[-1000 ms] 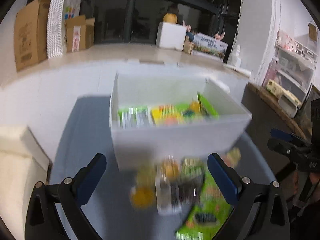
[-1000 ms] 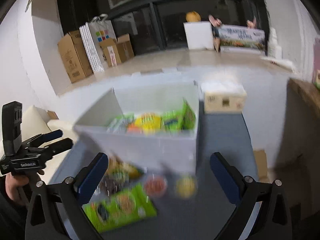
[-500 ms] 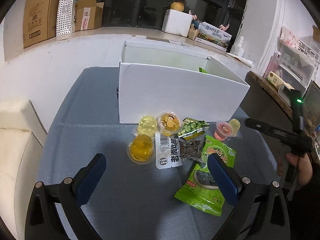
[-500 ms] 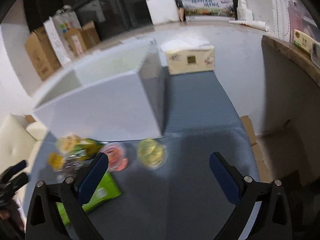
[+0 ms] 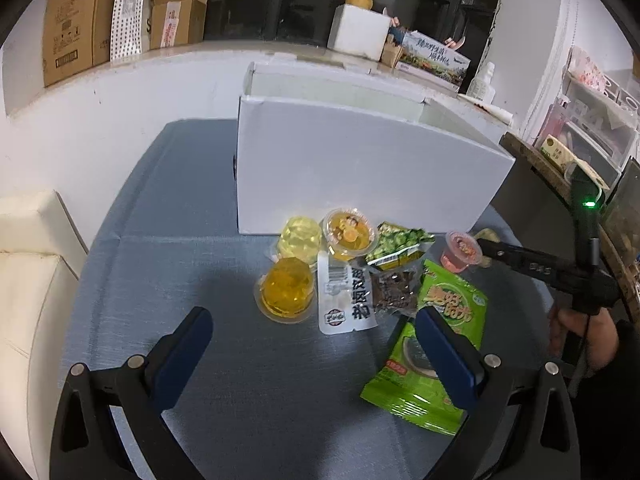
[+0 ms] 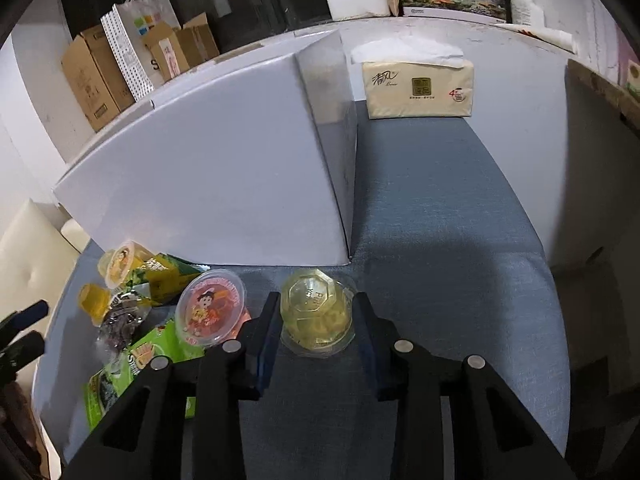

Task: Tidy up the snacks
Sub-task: 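Grasp an orange jelly cup with the left gripper while the right grasps a yellow jelly cup, then drop both jelly cups into the white box with both grippers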

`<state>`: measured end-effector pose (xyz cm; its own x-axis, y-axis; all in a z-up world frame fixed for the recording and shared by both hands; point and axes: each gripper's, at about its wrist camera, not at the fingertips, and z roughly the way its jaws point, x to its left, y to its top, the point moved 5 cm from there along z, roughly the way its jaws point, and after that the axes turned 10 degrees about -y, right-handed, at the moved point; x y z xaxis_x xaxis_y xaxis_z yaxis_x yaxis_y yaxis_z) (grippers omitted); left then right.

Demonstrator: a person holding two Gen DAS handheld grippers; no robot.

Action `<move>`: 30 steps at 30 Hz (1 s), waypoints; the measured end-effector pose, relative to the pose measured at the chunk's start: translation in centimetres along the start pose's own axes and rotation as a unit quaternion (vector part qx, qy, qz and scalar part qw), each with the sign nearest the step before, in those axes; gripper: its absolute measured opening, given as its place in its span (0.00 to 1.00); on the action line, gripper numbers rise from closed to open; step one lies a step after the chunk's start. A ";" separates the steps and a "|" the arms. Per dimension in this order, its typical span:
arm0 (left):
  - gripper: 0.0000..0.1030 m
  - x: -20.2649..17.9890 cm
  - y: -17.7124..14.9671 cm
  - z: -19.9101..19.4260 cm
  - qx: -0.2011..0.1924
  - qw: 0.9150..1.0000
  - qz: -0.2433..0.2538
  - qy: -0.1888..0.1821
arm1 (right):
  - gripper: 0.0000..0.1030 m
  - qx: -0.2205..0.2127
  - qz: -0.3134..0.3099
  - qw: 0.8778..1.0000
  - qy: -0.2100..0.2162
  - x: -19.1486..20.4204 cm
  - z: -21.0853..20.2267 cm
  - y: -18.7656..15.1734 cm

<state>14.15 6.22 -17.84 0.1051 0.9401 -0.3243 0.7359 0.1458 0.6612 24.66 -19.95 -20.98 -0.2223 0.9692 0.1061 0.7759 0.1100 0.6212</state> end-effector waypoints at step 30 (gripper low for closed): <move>0.36 2.0 1.7 2.7 -0.003 0.999 0.039 -0.015 | 0.33 -0.079 -0.033 0.996 0.039 2.9 -8.7 1.4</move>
<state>17.45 7.51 -19.20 0.1811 0.9392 -0.2918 0.7209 0.0750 0.6890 19.94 -18.87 -13.01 -0.3197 0.9403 0.1164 0.6566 0.1313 0.7427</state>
